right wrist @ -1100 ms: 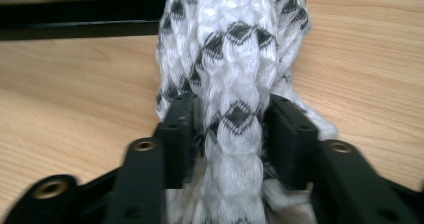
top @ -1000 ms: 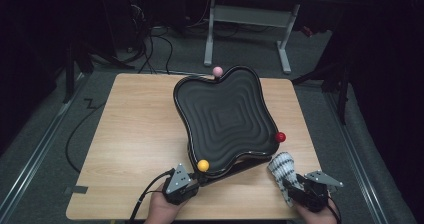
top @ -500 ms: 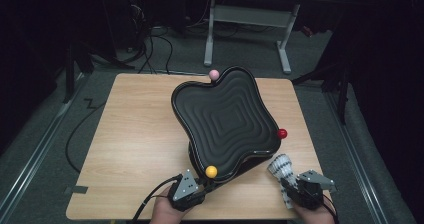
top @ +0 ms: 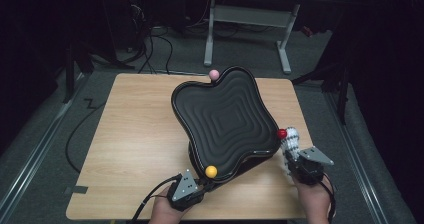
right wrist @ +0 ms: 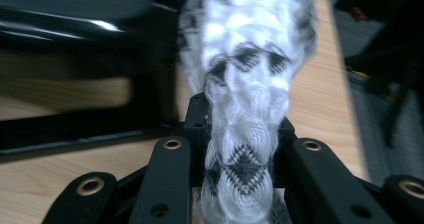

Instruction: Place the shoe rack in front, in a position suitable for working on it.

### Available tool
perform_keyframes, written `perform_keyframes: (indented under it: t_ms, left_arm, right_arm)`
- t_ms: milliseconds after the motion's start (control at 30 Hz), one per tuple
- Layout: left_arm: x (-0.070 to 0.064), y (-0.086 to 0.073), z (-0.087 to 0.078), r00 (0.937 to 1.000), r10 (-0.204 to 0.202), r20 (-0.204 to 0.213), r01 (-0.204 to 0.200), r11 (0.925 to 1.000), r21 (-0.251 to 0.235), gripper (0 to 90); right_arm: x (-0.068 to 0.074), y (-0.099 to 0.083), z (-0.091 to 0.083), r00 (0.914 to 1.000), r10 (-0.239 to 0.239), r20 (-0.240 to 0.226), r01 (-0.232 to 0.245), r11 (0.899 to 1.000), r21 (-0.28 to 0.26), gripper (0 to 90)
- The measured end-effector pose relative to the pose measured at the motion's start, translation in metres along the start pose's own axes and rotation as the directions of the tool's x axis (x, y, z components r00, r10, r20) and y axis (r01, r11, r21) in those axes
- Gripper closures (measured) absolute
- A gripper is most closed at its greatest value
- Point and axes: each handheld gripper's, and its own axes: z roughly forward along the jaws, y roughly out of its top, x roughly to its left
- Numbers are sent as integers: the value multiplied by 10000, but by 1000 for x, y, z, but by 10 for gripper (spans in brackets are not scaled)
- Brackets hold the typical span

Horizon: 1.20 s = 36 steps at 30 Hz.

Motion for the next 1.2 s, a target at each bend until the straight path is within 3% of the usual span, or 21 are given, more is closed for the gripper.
perform_keyframes:
  t_ms: [133, 267, 367, 433, 600, 667, 767, 833, 967, 1200]
  left_arm:
    - [0, 0, 0, 10000, 75, 2, -75, 10000, 4, 739]
    - [1, 0, -1, 9999, 125, 22, -125, 9999, 21, 738]
    - [1, 0, -1, 9998, 170, 87, -170, 9999, 33, 739]
    - [2, -1, -1, 9997, 195, 137, -195, 9998, 0, 739]
    - [3, 0, 1, 9994, 274, 202, -272, 9996, -121, 740]
    - [2, -1, 1, 9997, 151, 183, -151, 9999, -43, 740]
    - [3, -1, 0, 9997, 140, 199, -138, 9999, -69, 741]
    - [3, -1, 0, 9997, 138, 199, -136, 9999, -73, 741]
    - [3, -1, 0, 9997, 123, 204, -122, 9999, -70, 741]
    - [4, -1, 2, 9993, 242, 274, -237, 9996, -181, 741]
  right_arm:
    - [11, -4, -4, 9960, -388, -809, 345, 9979, -540, 719]
    - [19, -6, -14, 9891, -948, -1127, 859, 9930, -812, 718]
    - [26, -9, -20, 9831, -909, -1587, 751, 9919, -1025, 722]
    - [32, -9, -24, 9754, -922, -2004, 701, 9909, -1146, 724]
    - [57, -6, -28, 9502, -1742, -2584, 1381, 9787, -1521, 724]
    - [68, -4, -28, 9370, -2027, -2846, 1618, 9736, -1609, 725]
    - [87, 0, -28, 9088, -2495, -3345, 1971, 9632, -1829, 726]
    - [93, 1, -28, 9045, -2703, -3298, 2177, 9578, -1879, 726]
    - [85, 0, -27, 9166, -2414, -3187, 1924, 9651, -1775, 727]
    - [45, -9, -25, 9656, -1197, -2307, 890, 9862, -1393, 730]
